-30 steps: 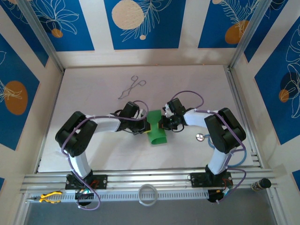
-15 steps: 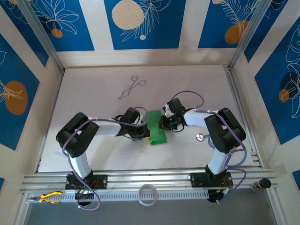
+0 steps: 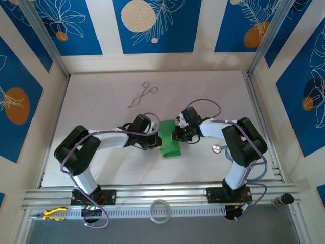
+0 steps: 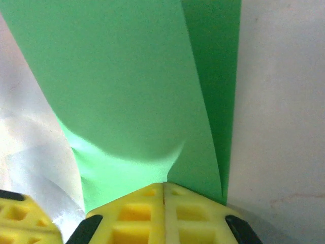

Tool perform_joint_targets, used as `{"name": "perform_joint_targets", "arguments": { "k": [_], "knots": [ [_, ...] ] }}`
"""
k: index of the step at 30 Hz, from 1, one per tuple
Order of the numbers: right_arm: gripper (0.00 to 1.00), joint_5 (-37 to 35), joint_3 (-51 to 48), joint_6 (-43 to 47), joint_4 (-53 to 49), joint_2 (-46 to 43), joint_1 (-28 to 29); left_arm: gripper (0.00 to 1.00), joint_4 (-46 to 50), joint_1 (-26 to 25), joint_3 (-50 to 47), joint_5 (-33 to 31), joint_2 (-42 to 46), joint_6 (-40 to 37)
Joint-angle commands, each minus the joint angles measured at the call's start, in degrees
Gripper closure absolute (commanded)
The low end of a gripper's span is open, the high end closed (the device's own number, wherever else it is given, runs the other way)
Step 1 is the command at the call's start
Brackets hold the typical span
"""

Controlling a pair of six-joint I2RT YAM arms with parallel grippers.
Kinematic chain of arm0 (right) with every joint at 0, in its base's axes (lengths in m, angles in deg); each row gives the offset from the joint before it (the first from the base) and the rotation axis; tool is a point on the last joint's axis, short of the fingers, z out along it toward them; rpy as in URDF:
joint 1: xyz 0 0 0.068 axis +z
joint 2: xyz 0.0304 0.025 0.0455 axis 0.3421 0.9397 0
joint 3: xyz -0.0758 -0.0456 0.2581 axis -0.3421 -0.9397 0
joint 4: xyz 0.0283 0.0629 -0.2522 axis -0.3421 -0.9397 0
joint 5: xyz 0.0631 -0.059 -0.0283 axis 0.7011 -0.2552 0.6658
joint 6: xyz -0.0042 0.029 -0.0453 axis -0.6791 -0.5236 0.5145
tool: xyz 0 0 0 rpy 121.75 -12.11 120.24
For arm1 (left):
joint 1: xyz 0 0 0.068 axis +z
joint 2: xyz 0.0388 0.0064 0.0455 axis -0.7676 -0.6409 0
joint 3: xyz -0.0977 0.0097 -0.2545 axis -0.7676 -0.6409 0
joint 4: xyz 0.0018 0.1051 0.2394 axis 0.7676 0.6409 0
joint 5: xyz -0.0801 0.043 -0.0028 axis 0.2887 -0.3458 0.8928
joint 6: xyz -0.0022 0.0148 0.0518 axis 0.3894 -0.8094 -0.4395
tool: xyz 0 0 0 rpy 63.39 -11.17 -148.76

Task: Fold a paper plane with a square sheet of paper (pick it up from the middle)
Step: First fold the square sheet of paper in half at the center of the table.

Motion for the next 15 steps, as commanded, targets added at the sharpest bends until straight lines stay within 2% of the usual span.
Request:
{"name": "perform_joint_targets", "arguments": {
  "k": [1,5,15],
  "knots": [
    [1.0,-4.28,-2.41,-0.16,-6.6,0.99,-0.21,0.92,-0.59,-0.77,1.58,1.57,-0.17,0.81],
    [1.0,-4.24,-2.41,-0.28,-6.52,1.05,-0.15,0.92,-3.79,-1.86,0.39,3.08,-2.45,1.89],
    [1.0,-4.4,-2.76,-0.31,-6.51,1.01,-0.2,0.91,-3.24,-2.52,-5.82,1.38,-2.86,-0.15]
  ]
}}
